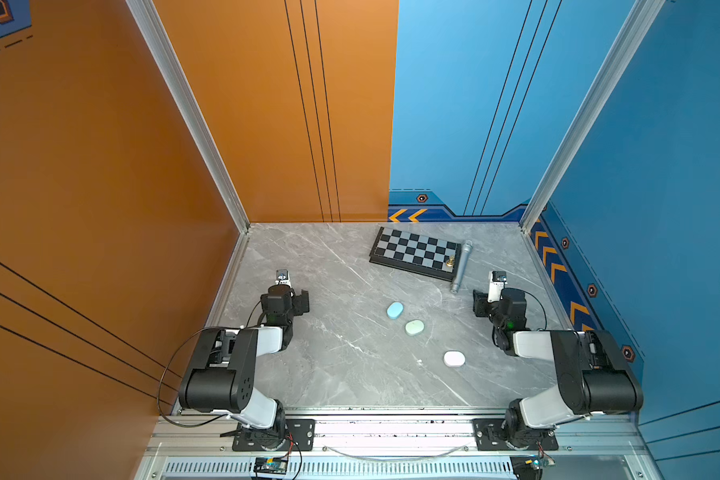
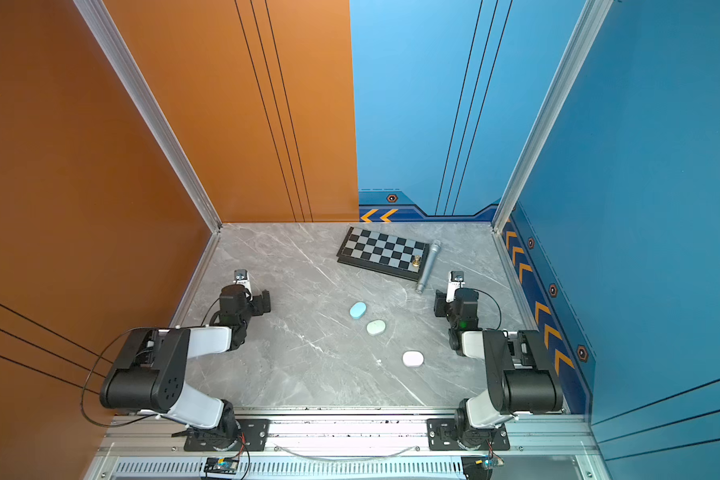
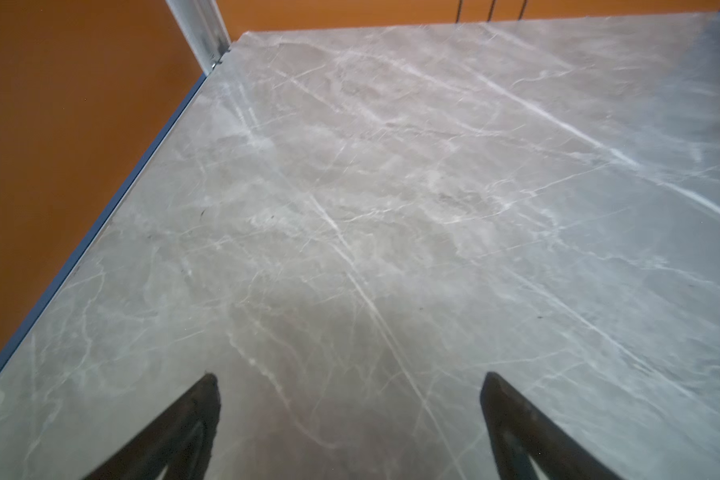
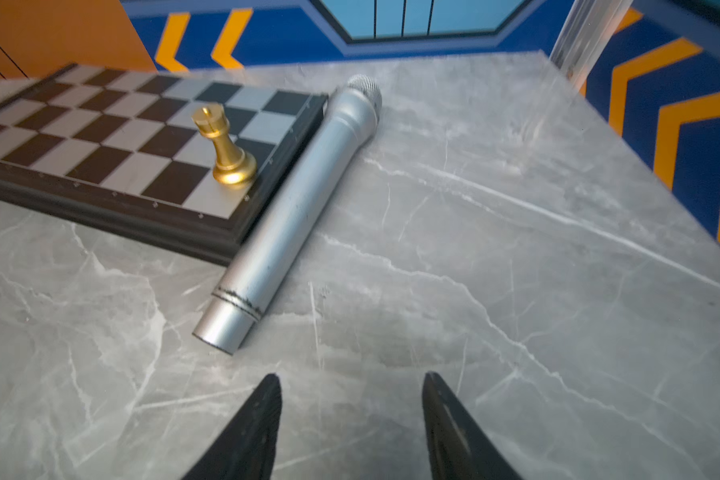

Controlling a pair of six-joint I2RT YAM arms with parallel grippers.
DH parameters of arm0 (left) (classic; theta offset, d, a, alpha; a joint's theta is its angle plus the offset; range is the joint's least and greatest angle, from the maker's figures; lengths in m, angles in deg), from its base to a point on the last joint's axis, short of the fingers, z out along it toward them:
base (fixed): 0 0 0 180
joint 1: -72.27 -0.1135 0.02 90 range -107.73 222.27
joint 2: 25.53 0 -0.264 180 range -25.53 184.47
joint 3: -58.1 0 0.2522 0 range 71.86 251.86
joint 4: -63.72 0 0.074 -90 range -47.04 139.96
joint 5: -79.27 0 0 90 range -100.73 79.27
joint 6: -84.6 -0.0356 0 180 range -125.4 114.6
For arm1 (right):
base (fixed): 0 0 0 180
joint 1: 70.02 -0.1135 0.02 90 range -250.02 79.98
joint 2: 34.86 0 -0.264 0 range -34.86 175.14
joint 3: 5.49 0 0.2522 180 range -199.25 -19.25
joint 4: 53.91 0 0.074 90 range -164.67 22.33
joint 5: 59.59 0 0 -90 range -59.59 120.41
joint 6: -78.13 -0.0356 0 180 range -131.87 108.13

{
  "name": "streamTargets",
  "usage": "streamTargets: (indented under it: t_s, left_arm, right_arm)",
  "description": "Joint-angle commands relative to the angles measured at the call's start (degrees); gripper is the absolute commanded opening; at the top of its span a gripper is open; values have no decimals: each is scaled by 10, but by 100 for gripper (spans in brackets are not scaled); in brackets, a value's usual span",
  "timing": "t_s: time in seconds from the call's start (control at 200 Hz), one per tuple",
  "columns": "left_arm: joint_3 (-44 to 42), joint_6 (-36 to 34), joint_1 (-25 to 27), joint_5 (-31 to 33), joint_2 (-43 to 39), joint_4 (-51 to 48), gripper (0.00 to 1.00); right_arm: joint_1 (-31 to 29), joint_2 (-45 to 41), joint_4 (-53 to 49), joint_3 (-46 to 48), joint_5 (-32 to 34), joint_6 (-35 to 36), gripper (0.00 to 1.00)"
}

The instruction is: Insert the wireless bluetooth earbuds into the charging case

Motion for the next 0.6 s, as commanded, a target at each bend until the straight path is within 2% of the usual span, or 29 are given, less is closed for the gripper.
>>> streamTargets:
  t_s: [0.0, 0.055, 0.09, 0.155, 0.596]
  left_arm:
    - [-58, -28, -8, -96, 8, 158, 98]
    - [-55, -21, -2, -51, 11, 159, 98]
    - [-42, -13, -3, -34, 23, 156, 98]
    - [-32, -7, -10, -34, 21, 128, 98]
    - [-34, -9, -1, -21, 17, 130, 98]
  right_arm:
    - [6, -3, 59, 8, -14, 4, 66]
    - [5, 11, 87, 8, 2, -7, 79]
    - [3, 7, 61, -1, 24, -10, 85]
    - [-2, 6, 54, -3, 44, -13, 99]
    - [-15, 6, 59, -1, 78, -9, 100]
